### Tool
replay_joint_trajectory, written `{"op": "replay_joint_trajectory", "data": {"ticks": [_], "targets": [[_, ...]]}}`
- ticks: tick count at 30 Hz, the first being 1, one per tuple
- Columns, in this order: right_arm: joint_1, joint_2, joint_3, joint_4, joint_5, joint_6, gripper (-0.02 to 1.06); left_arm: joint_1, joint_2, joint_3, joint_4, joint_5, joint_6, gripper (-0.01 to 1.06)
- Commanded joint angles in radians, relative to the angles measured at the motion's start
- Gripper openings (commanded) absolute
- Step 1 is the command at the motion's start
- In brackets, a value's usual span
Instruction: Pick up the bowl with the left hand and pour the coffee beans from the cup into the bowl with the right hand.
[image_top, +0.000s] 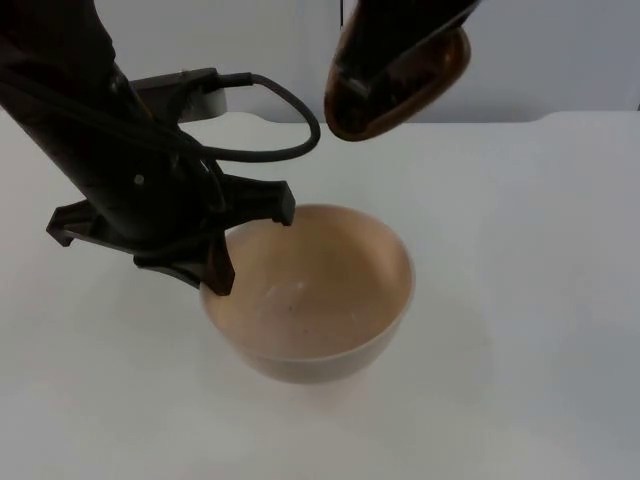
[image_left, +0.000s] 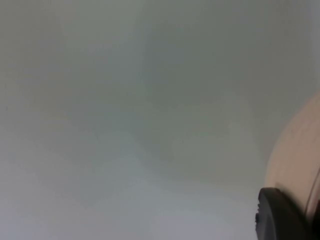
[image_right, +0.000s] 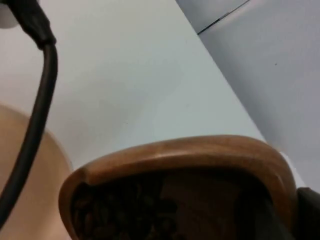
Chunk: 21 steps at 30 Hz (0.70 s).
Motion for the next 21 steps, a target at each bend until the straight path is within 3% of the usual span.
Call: {"op": "replay_joint_trajectory", "data": {"ticks": [1,14,21], "targets": [[0.007,-0.001,-0.004,-0.026,0.001,-0.033,0.00,-0.005,-0.013,-0.008,-0.006,-0.003,-0.009,0.00],[0.050,-0.001,-0.004,-0.101,0.010,-0.195,0.00,-0.005,-0.013,-0.008,-0.006,-0.003,-0.009,0.00],[0.078,-0.001,-0.004,-0.175,0.016,-0.214,0.00,-0.005,-0.013,-0.008,-0.010,-0.007,-0.009,0.00]]}}
